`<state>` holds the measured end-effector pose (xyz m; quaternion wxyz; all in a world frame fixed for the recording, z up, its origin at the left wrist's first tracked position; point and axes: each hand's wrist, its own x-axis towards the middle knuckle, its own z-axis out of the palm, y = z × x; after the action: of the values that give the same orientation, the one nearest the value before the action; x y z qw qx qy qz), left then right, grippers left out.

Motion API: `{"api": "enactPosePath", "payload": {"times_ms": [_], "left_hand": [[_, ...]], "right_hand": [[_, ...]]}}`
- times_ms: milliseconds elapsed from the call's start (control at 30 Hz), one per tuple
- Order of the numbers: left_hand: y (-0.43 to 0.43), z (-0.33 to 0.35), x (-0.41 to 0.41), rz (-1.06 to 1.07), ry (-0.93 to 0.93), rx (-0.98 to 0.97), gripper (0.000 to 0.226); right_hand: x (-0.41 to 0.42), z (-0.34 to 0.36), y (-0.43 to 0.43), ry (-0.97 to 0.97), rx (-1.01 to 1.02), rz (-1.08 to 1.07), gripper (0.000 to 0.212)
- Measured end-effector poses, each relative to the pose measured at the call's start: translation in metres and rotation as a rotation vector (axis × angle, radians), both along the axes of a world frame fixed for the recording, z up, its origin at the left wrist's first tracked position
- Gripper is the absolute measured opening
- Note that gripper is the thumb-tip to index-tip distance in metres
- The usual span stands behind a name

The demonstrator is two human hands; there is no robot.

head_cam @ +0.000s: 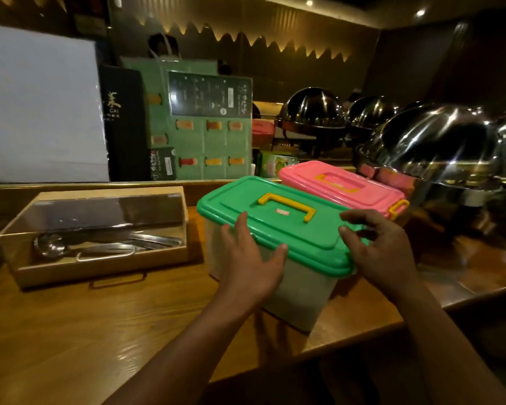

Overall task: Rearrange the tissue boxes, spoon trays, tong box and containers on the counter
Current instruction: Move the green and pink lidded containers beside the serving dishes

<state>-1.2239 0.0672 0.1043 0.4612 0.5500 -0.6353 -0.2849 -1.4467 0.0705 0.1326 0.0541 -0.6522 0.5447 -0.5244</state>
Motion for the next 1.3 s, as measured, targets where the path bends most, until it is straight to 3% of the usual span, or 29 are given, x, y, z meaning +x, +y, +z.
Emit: {"api": "enactPosePath", "payload": {"times_ms": [133,333,467,600,733,833,933,1033,1100,1233,1300], "left_hand": [[0.002,0.005,-0.046,0.044,0.114,0.089,0.104],[-0.015,-0.005,-0.079,0.212,0.11,0.038,0.102],[-0.023,-0.016,-0.072,0.269,0.031,-0.005,0.098],[-0.036,-0.02,-0.038,0.273,0.026,-0.026,0.093],[-0.061,-0.013,-0.004,0.174,0.27,0.046,0.089],[-0.079,-0.003,0.024,0.113,0.297,0.116,0.082],[-0.093,0.01,0.042,0.309,0.1,0.119,0.083],[-0.097,0.021,0.048,0.421,-0.114,0.097,0.066],[-0.091,0.023,0.043,0.364,-0.106,0.103,0.062],[-0.08,0.018,0.04,0.251,-0.177,0.108,0.091],[-0.083,0.015,0.038,0.217,-0.177,0.109,0.092]], "right_hand": [[-0.063,-0.009,-0.057,0.224,0.115,0.07,0.034],[-0.129,-0.006,-0.096,0.4,0.467,0.508,0.071],[-0.139,-0.008,-0.109,0.475,0.304,0.537,0.058],[-0.134,-0.015,-0.113,0.561,0.169,0.595,0.061],[-0.114,-0.025,-0.124,0.507,0.011,0.551,0.061],[-0.083,-0.046,-0.123,0.373,-0.03,0.472,0.062],[-0.055,-0.059,-0.127,0.277,-0.075,0.395,0.064],[-0.032,-0.06,-0.131,0.232,-0.075,0.339,0.064],[-0.021,-0.063,-0.134,0.222,-0.084,0.317,0.065],[-0.003,-0.065,-0.146,0.207,-0.082,0.273,0.074],[0.003,-0.066,-0.153,0.191,-0.064,0.267,0.077]]}}
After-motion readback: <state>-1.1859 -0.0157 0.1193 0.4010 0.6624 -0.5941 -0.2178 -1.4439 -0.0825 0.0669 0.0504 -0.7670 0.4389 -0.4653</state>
